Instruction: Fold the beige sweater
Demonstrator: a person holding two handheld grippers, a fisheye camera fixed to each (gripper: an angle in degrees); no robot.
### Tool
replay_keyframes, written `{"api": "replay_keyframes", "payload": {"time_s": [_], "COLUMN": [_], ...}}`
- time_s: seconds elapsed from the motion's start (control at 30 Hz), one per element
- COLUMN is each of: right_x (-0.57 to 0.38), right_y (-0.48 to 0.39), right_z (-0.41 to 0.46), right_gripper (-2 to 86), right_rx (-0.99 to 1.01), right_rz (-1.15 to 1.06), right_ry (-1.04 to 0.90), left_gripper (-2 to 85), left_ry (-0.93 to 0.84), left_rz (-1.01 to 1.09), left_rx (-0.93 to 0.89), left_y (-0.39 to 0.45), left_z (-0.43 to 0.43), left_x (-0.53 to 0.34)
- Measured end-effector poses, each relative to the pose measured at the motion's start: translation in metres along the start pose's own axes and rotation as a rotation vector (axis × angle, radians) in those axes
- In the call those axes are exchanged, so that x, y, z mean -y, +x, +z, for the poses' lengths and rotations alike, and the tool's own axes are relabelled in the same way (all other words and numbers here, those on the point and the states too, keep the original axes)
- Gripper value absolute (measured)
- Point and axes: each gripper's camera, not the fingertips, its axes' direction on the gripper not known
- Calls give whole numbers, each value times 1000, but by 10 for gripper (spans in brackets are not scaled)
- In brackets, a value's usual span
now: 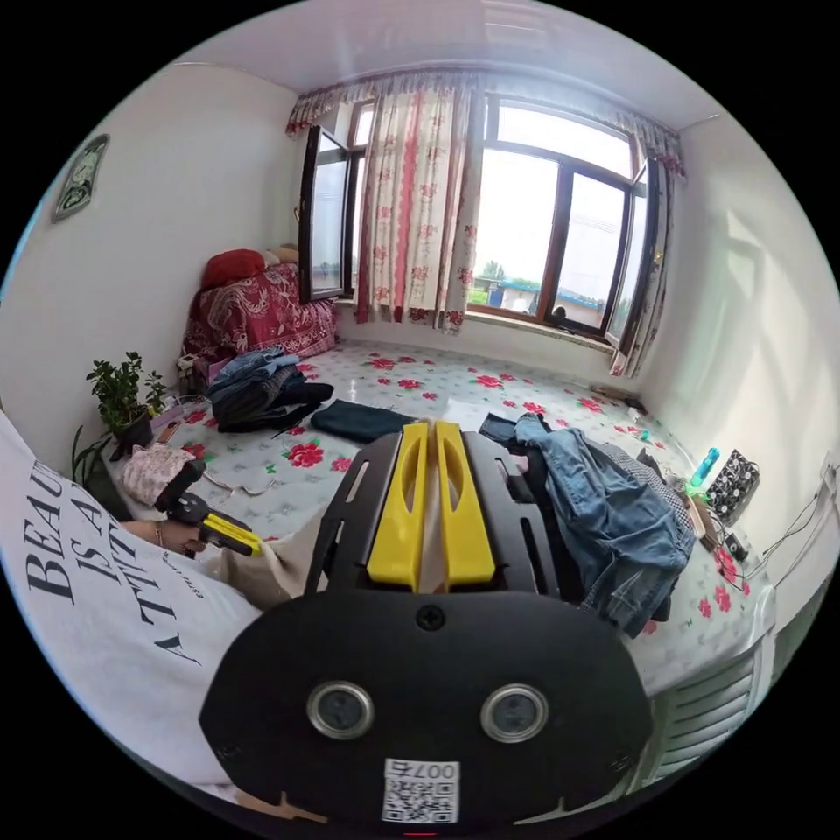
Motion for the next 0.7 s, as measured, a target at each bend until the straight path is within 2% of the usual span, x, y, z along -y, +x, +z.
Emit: {"api": "replay_keyframes", "payload": {"time_s": [0.07,0.1,0.13,0.17,0.23,0.27,0.4,0.5,0.57,0.6,0.63,0.67,0.7], "right_x": [-5,-7,-8,-9,-8,-3,35,74,106,131,145,174,202], "right_y": [12,20,22,26,27,25,4,-8,-9,-8,-7,-4,1], "right_z": [-13,-25,-31,-45,-71,-88,-131,-142,-133,-118,-108,-82,-49], "right_gripper": [1,1,0,0,0,0,1,1,2,2,3,4,6], "right_rx": [9,25,32,48,84,100,61,28,24,33,32,33,43], "right_rz": [65,105,121,143,147,133,-7,-118,-156,-178,-187,-185,-171], "right_ry": [30,68,93,149,279,352,536,615,614,591,567,510,437], "left_gripper": [19,12,5,2,-6,-6,-8,-8,-7,-5,-2,0,9], "left_ry": [215,387,564,632,872,909,1019,1093,1124,1125,1086,1052,941], "left_rz": [-65,-70,-25,10,223,273,587,640,581,487,387,337,248], "left_rx": [-137,-220,-296,-310,-352,-341,-207,-65,88,225,409,496,625], "left_y": [-8,-7,1,8,47,57,135,166,168,163,154,145,120], "left_z": [-66,-111,-156,-175,-245,-260,-322,-345,-352,-352,-345,-339,-323], "left_x": [-11,-21,-32,-35,-43,-43,-30,-8,16,40,72,91,133]}}
